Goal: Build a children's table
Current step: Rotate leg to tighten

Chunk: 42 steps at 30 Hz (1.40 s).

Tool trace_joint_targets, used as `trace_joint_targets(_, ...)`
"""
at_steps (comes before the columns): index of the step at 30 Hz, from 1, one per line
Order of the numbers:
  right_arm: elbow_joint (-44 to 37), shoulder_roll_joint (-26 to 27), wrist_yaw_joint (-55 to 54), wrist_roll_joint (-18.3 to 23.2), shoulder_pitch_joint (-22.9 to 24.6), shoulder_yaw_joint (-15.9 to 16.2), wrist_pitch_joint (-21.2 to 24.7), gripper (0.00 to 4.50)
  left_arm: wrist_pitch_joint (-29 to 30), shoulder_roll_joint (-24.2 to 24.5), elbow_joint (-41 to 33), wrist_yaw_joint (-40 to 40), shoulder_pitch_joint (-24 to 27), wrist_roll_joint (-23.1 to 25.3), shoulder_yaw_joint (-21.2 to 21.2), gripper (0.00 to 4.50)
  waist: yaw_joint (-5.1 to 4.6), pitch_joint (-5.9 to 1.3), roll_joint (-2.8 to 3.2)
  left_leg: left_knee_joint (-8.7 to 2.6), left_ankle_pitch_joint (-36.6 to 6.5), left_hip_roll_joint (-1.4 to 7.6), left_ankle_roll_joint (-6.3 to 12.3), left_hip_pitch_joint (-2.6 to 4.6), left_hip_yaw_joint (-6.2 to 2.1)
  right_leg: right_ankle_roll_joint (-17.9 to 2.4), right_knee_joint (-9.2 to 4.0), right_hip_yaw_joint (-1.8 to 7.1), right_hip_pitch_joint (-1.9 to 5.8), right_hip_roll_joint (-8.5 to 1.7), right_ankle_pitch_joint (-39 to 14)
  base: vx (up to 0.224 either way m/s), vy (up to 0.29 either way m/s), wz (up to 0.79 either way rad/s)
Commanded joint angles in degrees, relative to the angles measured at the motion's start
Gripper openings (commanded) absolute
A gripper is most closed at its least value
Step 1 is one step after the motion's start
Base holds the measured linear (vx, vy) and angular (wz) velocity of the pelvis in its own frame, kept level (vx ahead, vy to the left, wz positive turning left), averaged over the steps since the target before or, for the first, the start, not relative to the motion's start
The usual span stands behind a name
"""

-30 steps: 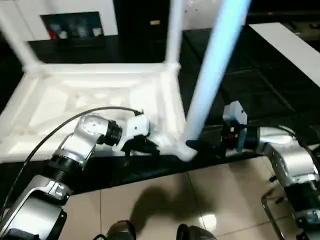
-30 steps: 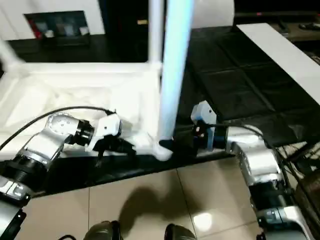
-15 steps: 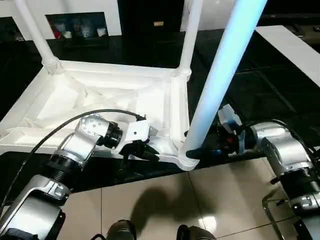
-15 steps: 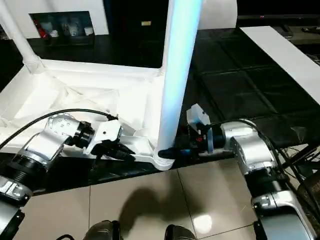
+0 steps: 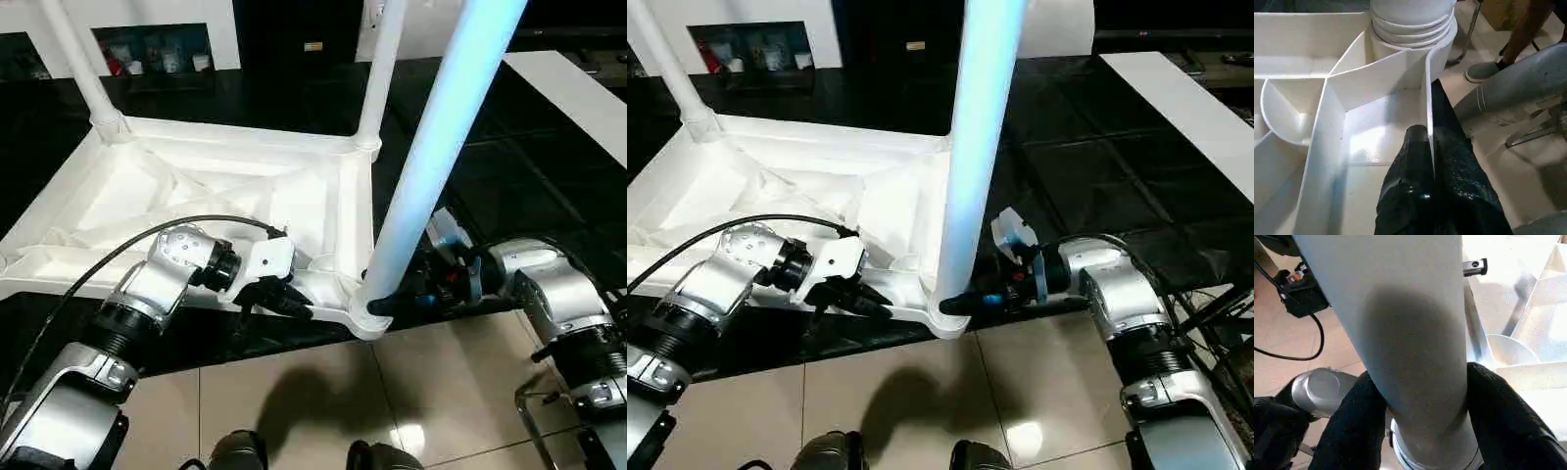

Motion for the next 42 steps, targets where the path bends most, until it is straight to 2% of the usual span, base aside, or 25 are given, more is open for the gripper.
trace_joint_targets(1,-3.3,0.2,1.6,3.2,1.2,0.3,5.1,2.05,2.0,-1.4,-0.6,1.0,-1.1,0.2,-0.4,0.0,-0.38,-4.2,-0.47,-3.59,-9.9,2.57,4.68,1.35,-0.33,-13.3,-3.8,2.85,2.98,-4.57,-15.1,0.0,0.0,0.0)
trace_joint_targets(3,-4.2,0.7,0.2,3.6,1.6,0.0,6.6,2.05,2.8,-1.8,-0.6,1.6,-1.2,0.2,-0.2,0.0,-0.38,-4.05,-0.63,-3.67,-10.1,2.6,4.76,1.37,-0.25,-13.2,-3.98,2.9,2.9,-4.55,-15.7,0.0,0.0,0.0)
trace_joint_targets(4,-5.2,1.5,-1.6,3.9,2.1,-0.4,7.7,2.05,3.9,-2.3,-0.5,2.5,-1.5,0.1,0.1,0.0,-0.22,-4.07,-0.6,-3.65,-10.1,2.59,4.68,1.4,-0.31,-13.0,-3.97,2.87,2.9,-4.63,-16.1,0.0,0.0,0.0)
trace_joint_targets(5,-7.2,3.4,-6.0,3.5,2.7,-0.6,9.3,2.05,5.9,-3.4,0.0,4.8,-2.2,0.4,0.5,0.0,-0.24,-3.76,-0.31,-3.79,-11.1,2.56,4.11,1.43,-0.31,-12.2,-4.32,2.94,2.68,-4.67,-18.5,0.0,0.0,0.0)
trace_joint_targets(6,-7.7,4.0,-7.7,3.1,2.9,-0.6,9.5,2.05,6.7,-3.9,0.2,5.7,-2.4,0.4,0.7,0.0,-0.35,-3.66,-0.38,-3.91,-11.4,2.53,3.72,1.38,-0.32,-11.7,-4.45,2.96,2.67,-4.58,-19.3,0.0,0.0,0.0)
trace_joint_targets(9,-8.9,8.2,-17.2,0.7,3.2,-1.0,10.7,2.05,10.3,-6.4,1.2,10.6,-3.6,0.4,1.9,0.0,-1.2,-3.54,-0.51,-4.16,-13.8,2.22,1.84,1.36,-0.64,-10.1,-4.91,2.83,2.62,-4.72,-24.2,0.0,0.0,0.0)
trace_joint_targets(10,-8.4,11.4,-23.5,-0.2,2.7,-2.2,11.8,2.05,11.9,-8.1,1.8,13.3,-4.4,0.1,2.8,0.0,-1.54,-3.33,-0.43,-4.28,-15.1,2.06,1.15,1.31,-0.77,-9.5,-5.17,2.76,2.54,-4.81,-26.7,0.0,0.0,0.0)
trace_joint_targets(12,-8.0,14.0,-28.7,-1.2,2.2,-3.0,12.8,2.05,13.1,-9.3,2.3,15.6,-5.0,0.1,3.5,0.0,-2.27,-3.46,-0.25,-4.4,-15.7,1.97,0.21,1.18,-1.16,-8.6,-5.23,2.63,2.67,-4.94,-27.9,0.0,0.0,0.0)
trace_joint_targets(13,-7.0,17.5,-35.6,-2.8,1.5,-4.1,13.4,2.05,14.4,-11.2,3.6,20.0,-6.1,0.6,4.5,0.0,-2.81,-3.49,-0.38,-4.45,-15.7,1.96,0.25,1.07,-1.15,-8.5,-5.24,2.63,2.71,-4.76,-27.0,0.0,0.0,0.0)
trace_joint_targets(14,-6.3,19.2,-38.9,-3.5,1.1,-4.6,13.5,2.05,14.9,-12.2,4.3,22.4,-6.7,0.9,5.1,0.0,-3.44,-3.37,-0.3,-4.39,-15.9,1.89,-0.09,1.21,-1.0,-9.1,-5.28,2.72,2.2,-4.59,-26.2,0.0,0.0,0.0)
trace_joint_targets(15,-5.9,21.4,-43.3,-4.5,0.7,-5.4,13.9,2.04,15.8,-13.5,5.2,25.8,-7.5,1.1,6.0,0.0,-3.57,-3.47,0.03,-4.38,-16.3,1.85,-0.33,1.29,-1.18,-9.2,-5.22,2.6,2.36,-4.7,-26.1,0.0,0.0,0.0)
trace_joint_targets(16,-5.3,23.6,-47.6,-5.3,0.2,-6.2,14.2,2.04,17.0,-14.8,6.0,28.9,-8.3,1.2,7.1,0.0,-3.94,-3.48,-0.18,-4.29,-15.8,1.71,-0.24,1.13,-1.0,-9.2,-5.21,2.68,2.4,-4.61,-25.6,0.0,0.0,0.0)
trace_joint_targets(18,-4.2,26.0,-53.0,-6.0,-0.6,-7.3,14.1,2.04,18.3,-16.3,6.8,32.9,-9.0,1.3,8.5,0.0,-3.92,-3.6,-0.08,-4.14,-14.4,1.64,0.46,1.24,-0.84,-9.7,-5.27,2.85,2.45,-4.67,-23.1,0.0,0.0,0.0)
trace_joint_targets(20,-0.8,30.1,-62.9,-7.5,-2.7,-9.9,12.8,2.04,20.0,-19.0,7.8,40.2,-10.3,1.4,11.0,0.0,-4.0,-3.8,0.01,-4.08,-12.0,1.57,1.2,1.26,-0.54,-10.9,-4.96,2.94,2.49,-4.36,-18.5,0.0,0.0,0.0)
trace_joint_targets(22,0.3,32.3,-67.8,-8.3,-3.7,-11.5,12.5,2.03,20.4,-20.3,8.1,43.4,-10.8,1.7,12.1,0.0,-3.92,-3.97,0.06,-3.99,-10.0,1.55,1.52,1.21,-0.41,-11.6,-4.66,3.02,2.64,-4.3,-15.0,0.0,0.0,0.0)
trace_joint_targets(24,0.6,33.6,-69.9,-8.6,-3.9,-12.5,12.8,2.03,19.9,-20.7,8.3,44.1,-11.0,2.4,12.0,0.0,-3.67,-4.11,0.07,-3.93,-7.8,1.47,2.63,1.18,-0.32,-12.3,-4.3,3.05,2.93,-4.12,-10.4,0.0,0.0,0.0)
trace_joint_targets(25,0.0,34.0,-69.9,-9.0,-3.5,-12.6,12.4,2.03,19.7,-20.7,8.1,44.0,-10.8,2.7,11.8,0.0,-3.65,-4.18,-0.12,-3.93,-6.2,1.45,3.64,0.97,-0.3,-12.9,-3.94,3.02,3.24,-4.07,-7.1,0.0,0.0,0.0)
trace_joint_targets(27,-0.7,33.9,-69.7,-9.4,-2.9,-12.4,12.2,2.03,19.5,-20.5,7.5,43.2,-10.4,2.9,11.4,0.0,-3.54,-4.2,0.05,-3.95,-5.0,1.48,4.83,1.0,-0.3,-13.5,-3.66,2.98,3.41,-4.09,-4.1,0.0,0.0,0.0)
trace_joint_targets(28,-1.4,33.4,-69.0,-9.2,-2.2,-12.5,12.3,2.59,19.3,-19.9,6.8,42.2,-9.8,3.0,11.1,0.0,-3.52,-4.03,0.08,-4.01,-5.6,1.48,5.14,0.95,-0.28,-13.6,-3.81,2.96,3.46,-4.16,-4.4,0.0,0.0,0.0)
trace_joint_targets(32,-3.5,31.0,-66.8,-7.8,-0.6,-13.4,11.6,2.75,18.9,-17.3,4.1,38.2,-7.5,3.0,9.7,0.0,-3.48,-3.76,0.23,-4.29,-8.7,1.75,4.43,1.1,-0.37,-12.6,-4.37,2.93,3.41,-4.33,-9.9,0.0,0.0,0.0)
trace_joint_targets(34,-4.5,29.6,-65.4,-7.4,0.2,-13.9,11.1,3.15,18.7,-16.1,3.2,36.8,-6.6,3.2,9.0,0.0,-3.7,-3.78,0.18,-4.38,-8.4,1.72,4.1,0.84,-0.48,-12.2,-4.32,2.88,3.64,-4.34,-10.2,0.0,0.0,0.0)
trace_joint_targets(36,-5.1,28.4,-64.6,-7.2,0.6,-14.4,11.4,3.16,17.9,-15.2,3.0,35.8,-6.1,3.4,8.7,0.0,-3.78,-3.76,0.16,-4.32,-8.5,1.7,4.12,0.92,-0.45,-12.2,-4.41,2.88,3.54,-4.29,-10.3,0.0,0.0,0.0)
trace_joint_targets(38,-7.5,22.7,-57.8,-7.0,2.6,-13.6,10.1,3.33,14.3,-11.3,1.7,29.8,-4.1,3.6,7.0,0.0,-3.64,-3.83,0.25,-4.25,-7.7,1.72,4.45,0.89,-0.43,-12.0,-4.35,2.96,3.68,-4.3,-9.7,0.0,0.0,0.0)
trace_joint_targets(39,-7.8,22.2,-57.1,-6.9,2.8,-13.5,10.0,3.49,14.0,-10.9,1.6,29.1,-3.9,3.6,6.8,0.0,-3.66,-3.82,0.23,-4.19,-7.4,1.7,4.67,0.81,-0.36,-11.9,-4.33,3.01,3.71,-4.26,-9.0,0.0,0.0,0.0)
trace_joint_targets(42,-10.2,17.8,-48.6,-5.8,4.3,-11.9,7.9,3.67,10.4,-7.8,-0.3,22.4,-2.2,3.1,4.9,0.0,-3.6,-4.05,0.32,-4.05,-6.1,1.94,5.74,1.0,-0.22,-13.5,-3.78,3.02,3.52,-4.19,-4.7,0.0,0.0,0.0)
